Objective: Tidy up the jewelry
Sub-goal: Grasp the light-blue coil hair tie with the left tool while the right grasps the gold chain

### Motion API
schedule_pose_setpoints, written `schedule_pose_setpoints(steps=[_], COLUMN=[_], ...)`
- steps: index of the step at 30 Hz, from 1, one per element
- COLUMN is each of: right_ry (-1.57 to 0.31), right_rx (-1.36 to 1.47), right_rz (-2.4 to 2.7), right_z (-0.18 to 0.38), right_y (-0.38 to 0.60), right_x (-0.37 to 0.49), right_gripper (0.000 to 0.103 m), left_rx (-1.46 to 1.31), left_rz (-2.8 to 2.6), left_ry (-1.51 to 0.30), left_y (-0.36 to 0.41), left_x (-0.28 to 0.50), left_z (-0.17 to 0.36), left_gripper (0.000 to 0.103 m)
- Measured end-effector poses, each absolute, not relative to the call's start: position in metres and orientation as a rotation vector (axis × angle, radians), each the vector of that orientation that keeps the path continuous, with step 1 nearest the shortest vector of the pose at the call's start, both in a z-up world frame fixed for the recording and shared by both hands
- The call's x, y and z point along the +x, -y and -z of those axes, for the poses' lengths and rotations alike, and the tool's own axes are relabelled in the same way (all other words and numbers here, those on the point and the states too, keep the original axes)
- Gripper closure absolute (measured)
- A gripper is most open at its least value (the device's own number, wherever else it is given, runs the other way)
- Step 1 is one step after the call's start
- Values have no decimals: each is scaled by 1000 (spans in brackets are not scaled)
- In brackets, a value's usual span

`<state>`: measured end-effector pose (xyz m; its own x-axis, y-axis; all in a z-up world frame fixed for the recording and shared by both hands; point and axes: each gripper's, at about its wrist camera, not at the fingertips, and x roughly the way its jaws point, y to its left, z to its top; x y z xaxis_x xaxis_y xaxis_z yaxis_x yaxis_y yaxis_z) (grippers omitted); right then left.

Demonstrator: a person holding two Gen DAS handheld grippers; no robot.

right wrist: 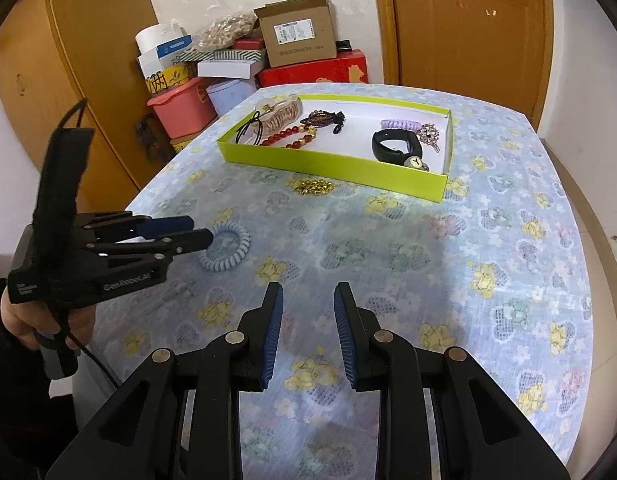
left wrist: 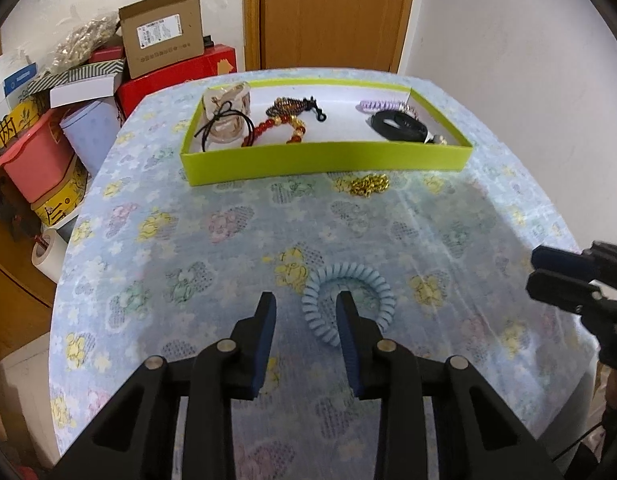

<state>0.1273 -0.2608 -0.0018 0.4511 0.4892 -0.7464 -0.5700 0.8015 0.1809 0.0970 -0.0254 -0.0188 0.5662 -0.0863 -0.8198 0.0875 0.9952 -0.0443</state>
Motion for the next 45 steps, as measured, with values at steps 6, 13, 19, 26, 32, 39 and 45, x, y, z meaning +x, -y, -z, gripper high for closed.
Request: schedule_pose_setpoints(steps=[6,13,19,26,32,39,45], right_ry=[-889,-885,-894,-902,-959,-1018,-1028], right_rx=[-104,-114,-119,-135,-194,-278,-362], right_rz=[-646,-646,-650,-665,-667,-649,-637], right_z=[3,3,8,15,28,33,34], right_y=[258,248,236,213,188,167,153], right_x=[137,152,171,200,223,241,242], right_gripper=[76,76,71,56,56,56,58], left_rx=[55,64,52,-3,-32,-60,-78], left_rz=[113,112,97,80,67,60,60], left_ry=[-984,-979,-960,-933,-912,-904,-900], left_y=[35,36,31,12,-2,-14,-19], left_x=[101,103,105,106,105,104,102], left_z=[25,25,26,21,16,16,17], left_gripper=[81,93,94,94,94,94,94])
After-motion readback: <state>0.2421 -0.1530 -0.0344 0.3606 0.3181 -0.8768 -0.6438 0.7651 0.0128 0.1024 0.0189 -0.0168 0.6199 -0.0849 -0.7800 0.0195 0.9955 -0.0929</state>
